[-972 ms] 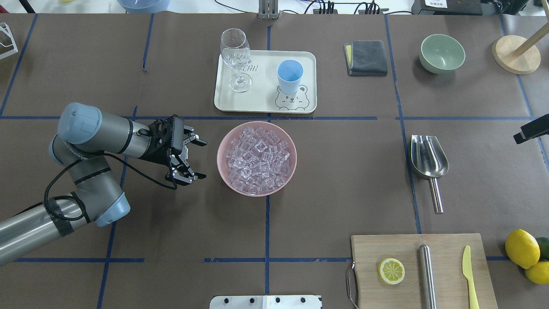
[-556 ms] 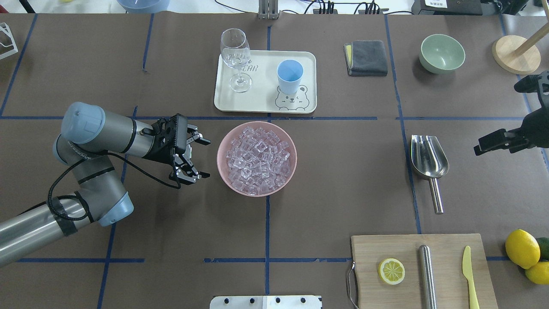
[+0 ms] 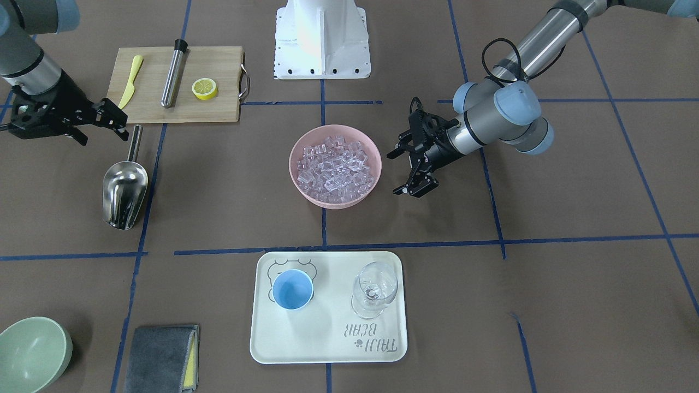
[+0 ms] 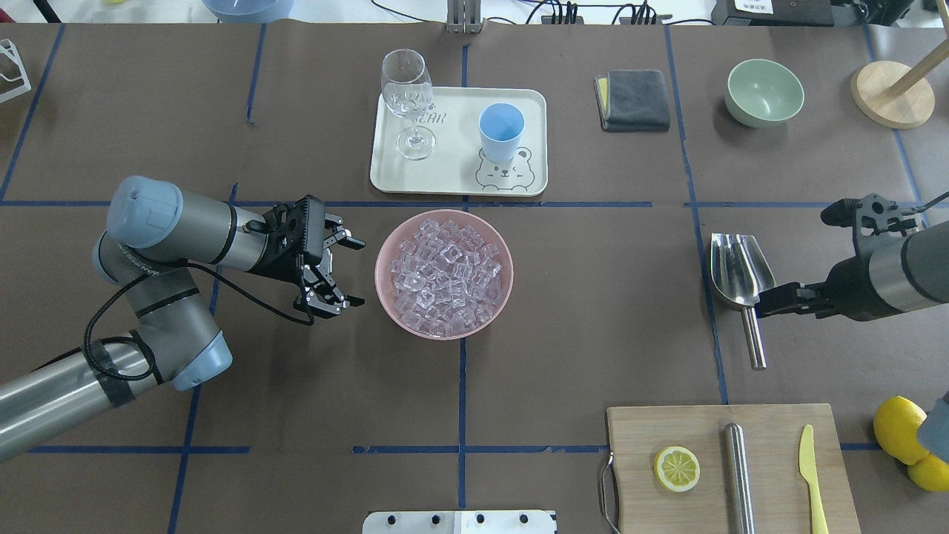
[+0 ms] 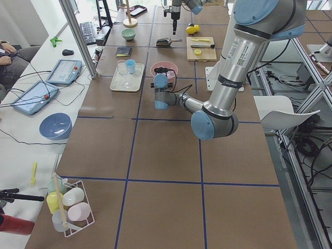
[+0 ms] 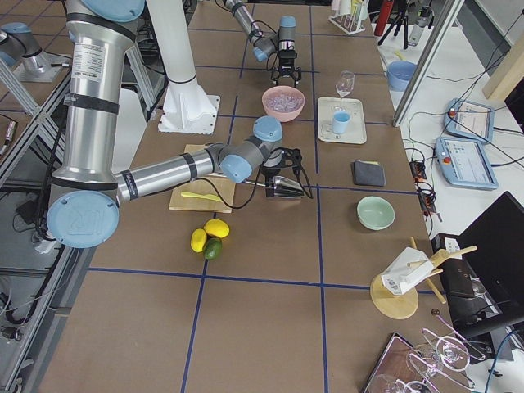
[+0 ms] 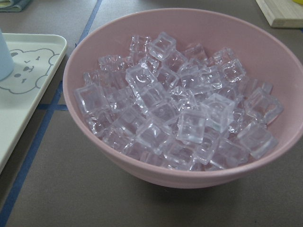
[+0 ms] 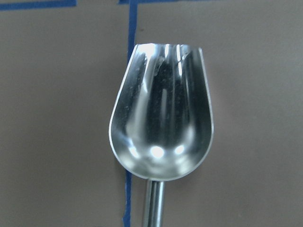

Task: Put ice in cup with scoop
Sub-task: 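Move the right gripper to the metal scoop handle and grasp it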

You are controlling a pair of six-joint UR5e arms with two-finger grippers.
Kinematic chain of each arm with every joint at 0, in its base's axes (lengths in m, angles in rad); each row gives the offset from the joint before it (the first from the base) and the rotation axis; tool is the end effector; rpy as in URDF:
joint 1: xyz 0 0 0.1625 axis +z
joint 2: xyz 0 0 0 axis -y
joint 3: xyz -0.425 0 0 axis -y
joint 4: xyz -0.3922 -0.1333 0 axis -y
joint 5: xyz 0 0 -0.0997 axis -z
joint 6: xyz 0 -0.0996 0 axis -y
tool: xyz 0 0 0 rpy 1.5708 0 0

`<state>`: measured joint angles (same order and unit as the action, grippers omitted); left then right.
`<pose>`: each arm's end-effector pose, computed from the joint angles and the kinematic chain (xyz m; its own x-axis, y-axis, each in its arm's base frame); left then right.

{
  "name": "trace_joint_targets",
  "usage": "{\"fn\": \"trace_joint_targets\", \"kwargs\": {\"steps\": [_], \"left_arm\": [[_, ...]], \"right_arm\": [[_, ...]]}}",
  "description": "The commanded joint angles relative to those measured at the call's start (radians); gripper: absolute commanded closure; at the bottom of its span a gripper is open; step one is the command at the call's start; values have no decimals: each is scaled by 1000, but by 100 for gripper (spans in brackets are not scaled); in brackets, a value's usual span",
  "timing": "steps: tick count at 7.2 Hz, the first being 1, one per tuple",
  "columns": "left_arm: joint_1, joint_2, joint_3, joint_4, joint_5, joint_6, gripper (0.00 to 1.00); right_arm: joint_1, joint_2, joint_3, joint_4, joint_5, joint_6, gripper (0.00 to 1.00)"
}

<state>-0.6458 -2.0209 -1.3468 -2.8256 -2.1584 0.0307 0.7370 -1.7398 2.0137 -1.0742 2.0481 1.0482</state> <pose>0.4790 -0.4587 0.3654 0.0577 0.9981 -0.0192 -0.0735 0.0234 0.9970 -0.2664 -0.3600 0.4694 0.6401 -0.0177 0.7681 -0.0468 0.9970 0.0620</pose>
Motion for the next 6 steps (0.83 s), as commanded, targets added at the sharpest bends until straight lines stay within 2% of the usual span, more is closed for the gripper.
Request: {"fn": "trace_joint_targets", "kwargs": {"steps": [1, 2, 5, 6], "left_arm": [[0, 1, 0, 0, 2, 0, 0], [0, 1, 0, -2, 2, 0, 0], [2, -1, 0, 0, 15, 0, 0], [2, 1, 0, 0, 15, 0, 0]], "right_arm": [[-105, 2, 7, -36, -91, 32, 1], [-119, 5, 5, -59, -91, 32, 8], [-146, 20, -12, -90, -88, 30, 20], [-153, 20, -24, -90, -82, 30, 28]]}}
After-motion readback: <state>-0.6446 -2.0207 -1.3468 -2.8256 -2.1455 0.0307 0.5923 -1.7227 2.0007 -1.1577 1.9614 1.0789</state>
